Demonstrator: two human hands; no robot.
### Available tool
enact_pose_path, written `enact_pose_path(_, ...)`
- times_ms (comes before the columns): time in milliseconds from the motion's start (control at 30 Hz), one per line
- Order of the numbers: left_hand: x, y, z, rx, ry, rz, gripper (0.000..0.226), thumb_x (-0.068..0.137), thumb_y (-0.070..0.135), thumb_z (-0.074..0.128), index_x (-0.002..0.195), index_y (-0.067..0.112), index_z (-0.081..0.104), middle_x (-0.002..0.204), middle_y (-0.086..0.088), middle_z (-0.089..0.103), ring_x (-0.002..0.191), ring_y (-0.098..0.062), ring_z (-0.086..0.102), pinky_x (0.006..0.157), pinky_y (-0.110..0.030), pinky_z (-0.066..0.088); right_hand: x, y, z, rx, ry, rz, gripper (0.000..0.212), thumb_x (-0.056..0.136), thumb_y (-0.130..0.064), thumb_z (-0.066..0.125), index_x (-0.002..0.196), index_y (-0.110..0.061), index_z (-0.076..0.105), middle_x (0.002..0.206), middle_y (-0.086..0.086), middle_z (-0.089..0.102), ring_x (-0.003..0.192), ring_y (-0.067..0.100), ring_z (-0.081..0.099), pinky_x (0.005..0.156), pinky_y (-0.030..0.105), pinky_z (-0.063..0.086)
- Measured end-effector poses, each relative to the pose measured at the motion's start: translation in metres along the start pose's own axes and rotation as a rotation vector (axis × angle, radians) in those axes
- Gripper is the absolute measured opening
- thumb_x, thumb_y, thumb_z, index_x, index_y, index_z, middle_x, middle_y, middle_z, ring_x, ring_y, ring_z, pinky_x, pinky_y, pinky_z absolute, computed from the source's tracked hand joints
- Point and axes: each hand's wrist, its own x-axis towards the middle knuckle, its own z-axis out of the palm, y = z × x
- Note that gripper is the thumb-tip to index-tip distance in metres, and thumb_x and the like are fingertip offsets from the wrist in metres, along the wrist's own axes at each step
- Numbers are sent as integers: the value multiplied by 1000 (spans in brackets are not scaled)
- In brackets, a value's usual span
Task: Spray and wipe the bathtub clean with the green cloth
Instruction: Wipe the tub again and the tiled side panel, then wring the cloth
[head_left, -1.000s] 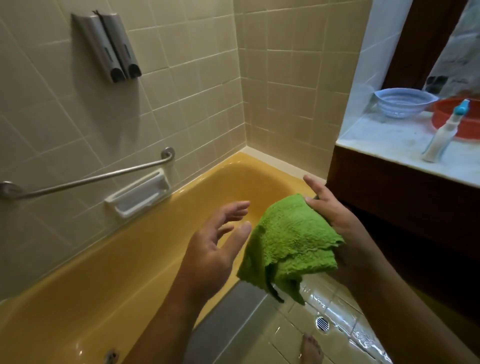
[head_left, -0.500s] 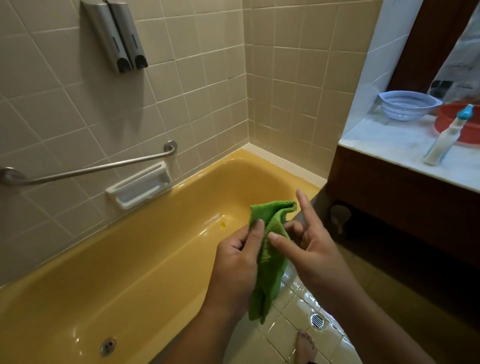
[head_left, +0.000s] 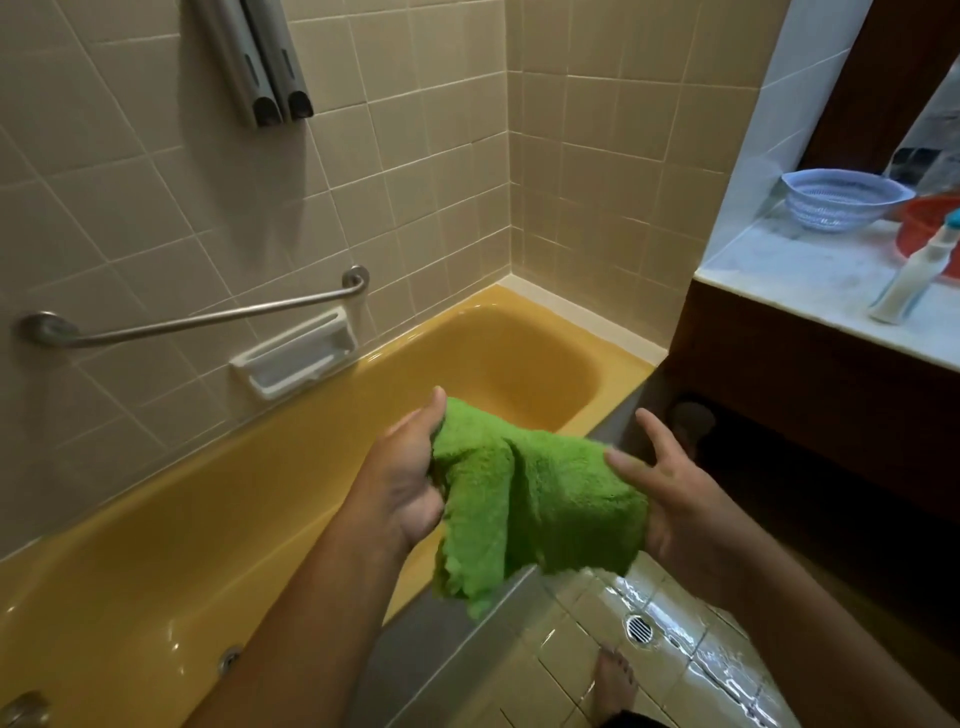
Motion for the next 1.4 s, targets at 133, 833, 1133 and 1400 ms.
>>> enact_pose_path(133, -1, -10, -25, -16, -227, -15, 66, 89, 23, 79, 147, 22, 47, 130, -25, 66, 110, -40, 72, 82, -49, 63, -6, 6, 1, -91, 57, -184, 101, 82, 3, 71, 153, -56, 31, 118, 25, 71, 99, 41, 75, 74, 48, 64)
enact_pose_path(833, 15, -37, -57, 1580, 126, 624, 9, 103, 27, 61, 109, 28, 67, 121, 6, 43, 108, -17, 50, 83, -29, 44, 10, 5, -11, -1317, 264, -523, 26, 93, -54, 56, 98, -33, 71, 104, -19, 55, 106, 12, 43, 96, 51, 47)
enact_pose_path(1133, -22, -79, -3, -153, -86, -267, 50, 106, 42, 53, 132, -1, 55, 118, -30, 69, 105, -40, 71, 97, -54, 58, 12, 45, 2, -1474, 39, -1105, 28, 98, -37, 61, 113, -18, 74, 105, -6, 75, 97, 10, 68, 94, 42, 53)
enact_pose_path(1400, 8, -89, 11, 171, -71, 59, 73, 105, 2, 54, 159, 42, 25, 116, -11, 77, 96, -27, 77, 57, -34, 59, -11, 70, -25, -1156, 60, -774, 31, 98, -54, 62, 108, -27, 75, 101, -23, 70, 95, 1, 66, 77, 33, 56)
